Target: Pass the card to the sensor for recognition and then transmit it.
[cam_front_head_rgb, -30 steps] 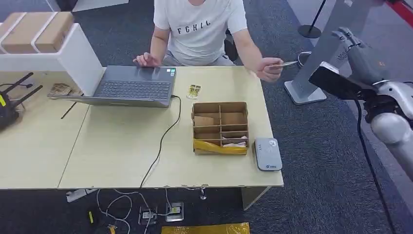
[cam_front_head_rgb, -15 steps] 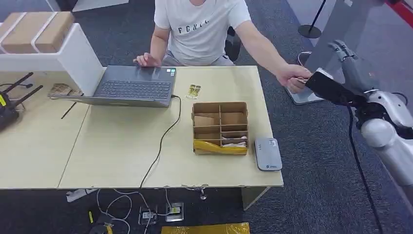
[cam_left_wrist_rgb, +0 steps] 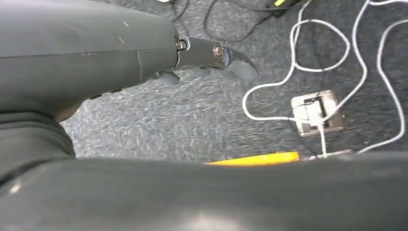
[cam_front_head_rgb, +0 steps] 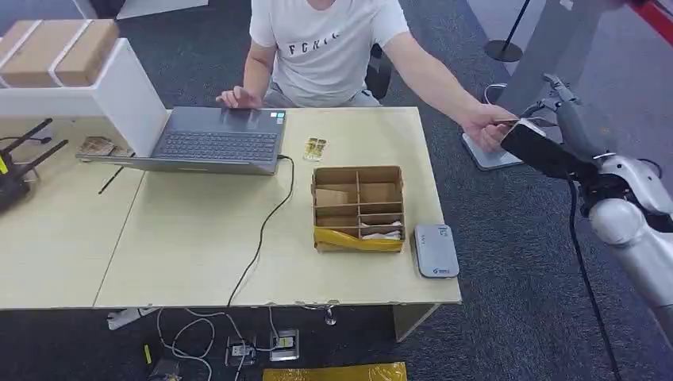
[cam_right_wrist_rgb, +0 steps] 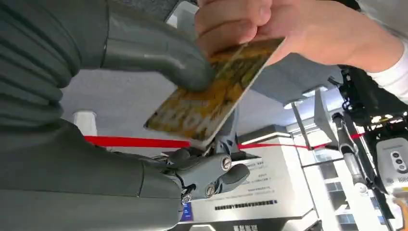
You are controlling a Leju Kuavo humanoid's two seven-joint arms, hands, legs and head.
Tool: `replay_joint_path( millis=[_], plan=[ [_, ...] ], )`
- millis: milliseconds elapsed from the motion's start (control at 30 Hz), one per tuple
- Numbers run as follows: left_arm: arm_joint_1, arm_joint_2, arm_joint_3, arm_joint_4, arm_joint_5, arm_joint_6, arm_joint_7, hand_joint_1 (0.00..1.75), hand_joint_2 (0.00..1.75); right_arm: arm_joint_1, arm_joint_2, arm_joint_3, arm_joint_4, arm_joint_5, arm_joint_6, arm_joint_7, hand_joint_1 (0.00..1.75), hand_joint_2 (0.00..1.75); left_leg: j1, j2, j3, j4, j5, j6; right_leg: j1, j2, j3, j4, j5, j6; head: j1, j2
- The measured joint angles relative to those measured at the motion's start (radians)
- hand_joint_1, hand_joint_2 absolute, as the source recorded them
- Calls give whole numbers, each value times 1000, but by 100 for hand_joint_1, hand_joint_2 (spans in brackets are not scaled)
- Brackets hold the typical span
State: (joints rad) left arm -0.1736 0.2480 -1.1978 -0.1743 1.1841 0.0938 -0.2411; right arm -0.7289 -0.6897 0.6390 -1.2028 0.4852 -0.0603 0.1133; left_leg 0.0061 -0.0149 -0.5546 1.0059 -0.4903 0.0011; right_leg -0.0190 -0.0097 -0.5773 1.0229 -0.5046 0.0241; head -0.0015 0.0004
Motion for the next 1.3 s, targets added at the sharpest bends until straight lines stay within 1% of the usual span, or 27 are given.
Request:
replay_joint_path(
  millis=[100,200,433,633,833,1000,1167,1300],
  plan=[
    [4,0,4,0,6,-13,0,0,0,0,0,-1,2,-6,-2,-1,175,175,0,0,0,0,0,0,0,0,0,0,0,0,0,0],
    [9,0,10,0,7,-13,5,0,0,1,0,-2,7,-22,-9,-5,175,175,0,0,0,0,0,0,0,1,0,0,0,0,0,0],
    [24,-1,17,0,6,-3,17,0,0,25,15,6,23,-40,-32,-40,175,175,0,0,0,0,0,0,0,0,0,0,0,0,0,0],
    [25,-5,17,0,-1,4,20,0,0,39,43,24,48,-59,-48,-58,175,175,0,0,0,0,0,0,0,0,0,0,0,0,0,0],
    [26,-6,17,0,-5,6,24,0,0,83,85,55,91,-91,-88,-89,175,175,0,0,-1,0,0,0,0,0,0,0,0,0,0,0],
    [27,-6,17,0,-8,8,28,0,0,98,110,71,127,-95,-90,-97,175,175,0,0,0,0,0,0,0,0,0,0,0,0,0,0],
    [29,-6,17,0,-8,8,29,0,0,117,133,89,167,-109,-113,-116,175,175,0,0,-1,0,0,0,0,0,0,0,0,0,0,0],
    [30,-5,17,0,-3,12,29,0,0,121,145,99,193,-121,-115,-118,175,175,0,0,0,0,0,0,0,0,0,0,0,0,0,0]
  ],
)
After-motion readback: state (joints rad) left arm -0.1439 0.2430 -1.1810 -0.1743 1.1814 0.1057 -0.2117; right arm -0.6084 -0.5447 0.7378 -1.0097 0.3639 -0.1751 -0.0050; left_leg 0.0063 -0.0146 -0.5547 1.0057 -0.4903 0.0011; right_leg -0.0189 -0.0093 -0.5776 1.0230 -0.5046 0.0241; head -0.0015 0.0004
